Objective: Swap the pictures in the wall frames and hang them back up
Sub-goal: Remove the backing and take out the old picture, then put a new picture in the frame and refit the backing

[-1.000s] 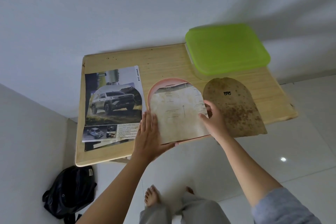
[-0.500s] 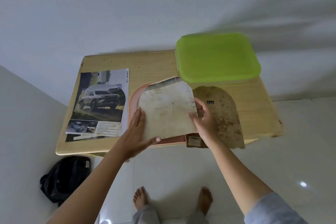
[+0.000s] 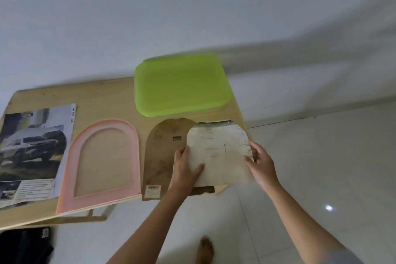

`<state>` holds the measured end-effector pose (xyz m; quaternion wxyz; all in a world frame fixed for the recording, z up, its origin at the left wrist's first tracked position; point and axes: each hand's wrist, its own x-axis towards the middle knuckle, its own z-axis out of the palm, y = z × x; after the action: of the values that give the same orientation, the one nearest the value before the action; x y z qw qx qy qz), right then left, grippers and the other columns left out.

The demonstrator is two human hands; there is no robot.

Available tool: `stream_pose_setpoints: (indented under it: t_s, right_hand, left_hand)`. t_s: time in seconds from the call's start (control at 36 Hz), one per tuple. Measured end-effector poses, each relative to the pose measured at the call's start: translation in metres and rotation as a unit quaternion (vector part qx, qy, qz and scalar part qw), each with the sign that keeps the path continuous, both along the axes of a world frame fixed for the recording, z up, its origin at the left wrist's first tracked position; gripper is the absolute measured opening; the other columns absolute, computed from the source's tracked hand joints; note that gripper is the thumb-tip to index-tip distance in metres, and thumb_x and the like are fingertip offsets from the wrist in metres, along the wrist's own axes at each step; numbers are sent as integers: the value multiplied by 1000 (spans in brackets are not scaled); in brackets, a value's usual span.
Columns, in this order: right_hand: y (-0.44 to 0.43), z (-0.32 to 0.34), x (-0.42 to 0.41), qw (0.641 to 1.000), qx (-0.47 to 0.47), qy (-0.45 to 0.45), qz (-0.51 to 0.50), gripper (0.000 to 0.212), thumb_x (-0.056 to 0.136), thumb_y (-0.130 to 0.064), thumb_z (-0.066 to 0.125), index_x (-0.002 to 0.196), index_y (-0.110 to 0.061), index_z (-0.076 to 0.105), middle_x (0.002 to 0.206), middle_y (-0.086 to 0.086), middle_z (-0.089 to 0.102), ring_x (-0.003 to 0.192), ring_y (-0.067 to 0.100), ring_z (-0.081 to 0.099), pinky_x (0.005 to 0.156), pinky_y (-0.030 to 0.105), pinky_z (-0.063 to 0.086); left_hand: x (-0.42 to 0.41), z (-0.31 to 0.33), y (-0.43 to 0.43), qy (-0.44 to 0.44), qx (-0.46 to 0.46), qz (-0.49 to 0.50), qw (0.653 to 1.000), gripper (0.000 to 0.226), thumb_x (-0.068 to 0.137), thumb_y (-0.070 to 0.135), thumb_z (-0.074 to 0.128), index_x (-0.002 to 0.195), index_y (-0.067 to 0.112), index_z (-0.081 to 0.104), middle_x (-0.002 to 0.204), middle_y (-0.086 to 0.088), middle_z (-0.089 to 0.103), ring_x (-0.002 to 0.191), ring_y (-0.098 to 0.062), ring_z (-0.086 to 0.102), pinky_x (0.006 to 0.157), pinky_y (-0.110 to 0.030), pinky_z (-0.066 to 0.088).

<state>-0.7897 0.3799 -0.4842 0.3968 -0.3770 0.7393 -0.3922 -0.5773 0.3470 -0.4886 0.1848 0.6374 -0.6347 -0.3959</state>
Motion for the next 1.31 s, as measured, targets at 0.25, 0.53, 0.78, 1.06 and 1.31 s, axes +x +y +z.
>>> stream_pose_setpoints:
  t_s: [0.25,0.53,0.78,1.06,1.31]
  right_hand:
    - [-19,-12,-38,983,64,165,52,51,82,-6,59,130,-14,47,112,9,49,99,17,49,86,21,34]
    - [-24,-15,-14,945,-10,308,107,43,80,-3,59,123,-4,54,120,14,49,113,31,44,94,34,41]
    - [-25,-28,36,881,-35,363,302,44,86,-29,56,129,-20,50,140,6,43,130,27,38,105,40,35]
    - [-27,-16,24,885,1,352,305,43,86,-31,56,129,-24,48,142,-1,37,133,19,31,106,34,30]
    - [-36,4,46,881,59,367,294,44,89,-24,53,132,-19,44,141,0,37,133,18,30,106,32,32]
  left_hand:
    - [-34,-14,-15,-51,-42,-80,995,71,88,30,59,144,9,22,141,-4,25,130,-18,23,110,-28,23]
    - [-4,-29,-15,-234,-105,-139,957,69,89,56,24,148,20,20,156,-3,12,143,-26,9,114,-43,22]
    - [19,-37,-9,-283,-96,-145,943,81,80,72,-5,147,29,7,156,2,3,143,-21,-6,114,-38,-4]
    - [20,-31,-9,-269,-94,-146,947,75,83,67,11,147,28,15,157,-1,10,145,-24,4,113,-39,0]
    - [46,-1,-27,-238,-46,-204,949,65,95,51,33,148,18,15,157,-1,7,144,-21,4,114,-39,15]
